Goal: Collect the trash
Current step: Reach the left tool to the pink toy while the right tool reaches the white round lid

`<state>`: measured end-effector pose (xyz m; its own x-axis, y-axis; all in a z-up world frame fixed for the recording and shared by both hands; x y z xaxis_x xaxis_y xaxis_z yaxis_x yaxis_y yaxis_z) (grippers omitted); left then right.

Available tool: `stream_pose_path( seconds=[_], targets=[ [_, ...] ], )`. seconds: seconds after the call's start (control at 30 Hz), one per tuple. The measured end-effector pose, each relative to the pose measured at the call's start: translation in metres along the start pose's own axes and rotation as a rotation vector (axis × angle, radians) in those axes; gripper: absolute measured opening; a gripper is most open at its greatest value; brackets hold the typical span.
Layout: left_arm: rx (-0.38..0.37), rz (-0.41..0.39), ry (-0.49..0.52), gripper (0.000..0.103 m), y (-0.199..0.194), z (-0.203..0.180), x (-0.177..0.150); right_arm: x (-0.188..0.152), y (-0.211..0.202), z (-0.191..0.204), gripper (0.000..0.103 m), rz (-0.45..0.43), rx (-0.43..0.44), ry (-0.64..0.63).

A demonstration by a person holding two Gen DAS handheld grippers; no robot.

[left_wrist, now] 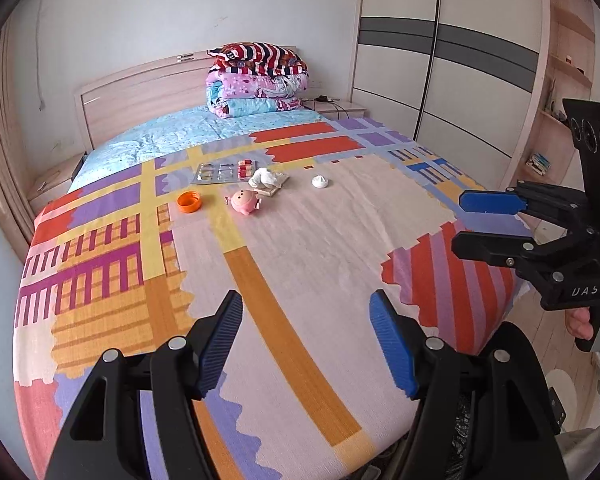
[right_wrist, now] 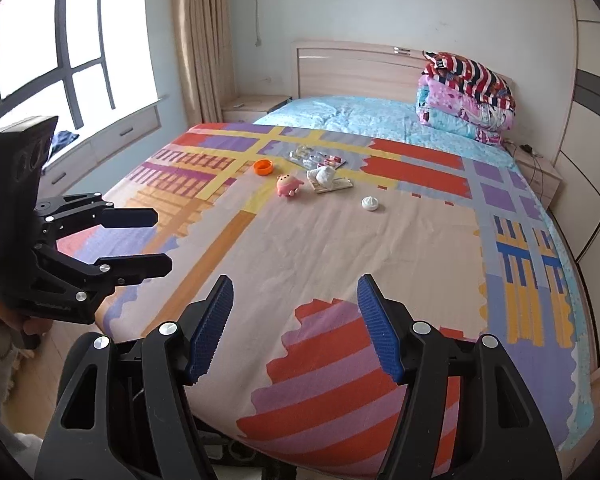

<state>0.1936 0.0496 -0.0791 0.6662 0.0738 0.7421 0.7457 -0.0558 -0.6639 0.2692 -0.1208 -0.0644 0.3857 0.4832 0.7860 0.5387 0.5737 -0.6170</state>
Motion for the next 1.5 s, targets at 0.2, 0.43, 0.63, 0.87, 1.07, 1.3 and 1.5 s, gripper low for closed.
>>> stream_pose_path(
  seconds=[0.2, 0.43, 0.63, 0.87, 1.07, 1.3, 1.5],
  targets=[
    [0.008, 0.025, -0.028, 0.063, 0.028, 0.015, 0.017, 0.013, 0.024, -0.012, 0.064, 0.009, -0.008, 0.017],
    [0.006, 0.043, -0.062, 0.063, 0.055, 0.031, 0.032, 0.025, 0.053, -0.028, 0.064, 0.029, -0.014, 0.046],
    [0.013, 0.062, -0.1, 0.063, 0.076, 0.046, 0.041, 0.031, 0.074, -0.039, 0.064, 0.045, 0.005, 0.076],
    [0.019, 0.082, -0.147, 0.063, 0.094, 0.059, 0.046, 0.035, 0.096, -0.05, 0.064, 0.064, 0.018, 0.118],
    [0.021, 0.096, -0.158, 0.063, 0.106, 0.064, 0.048, 0.037, 0.111, -0.057, 0.064, 0.082, 0.026, 0.142],
    [0.007, 0.097, -0.189, 0.063, 0.123, 0.069, 0.06, 0.042, 0.131, -0.065, 0.064, 0.106, 0.005, 0.144],
    [-0.013, 0.097, -0.244, 0.063, 0.138, 0.074, 0.069, 0.045, 0.146, -0.076, 0.064, 0.12, -0.011, 0.166]
  ],
)
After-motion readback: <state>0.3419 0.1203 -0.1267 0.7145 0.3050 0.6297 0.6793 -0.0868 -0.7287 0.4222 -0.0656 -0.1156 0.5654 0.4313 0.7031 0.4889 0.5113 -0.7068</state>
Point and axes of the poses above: each gripper's, at about its wrist camera, not at the fingertips, and y roughly the way its jaws point, z to its left, x to its top, the point moved 5 cm from there along y, roughly the way its jaws point, and after that the axes turned 4 degrees about -y, right-handed, at the moved point
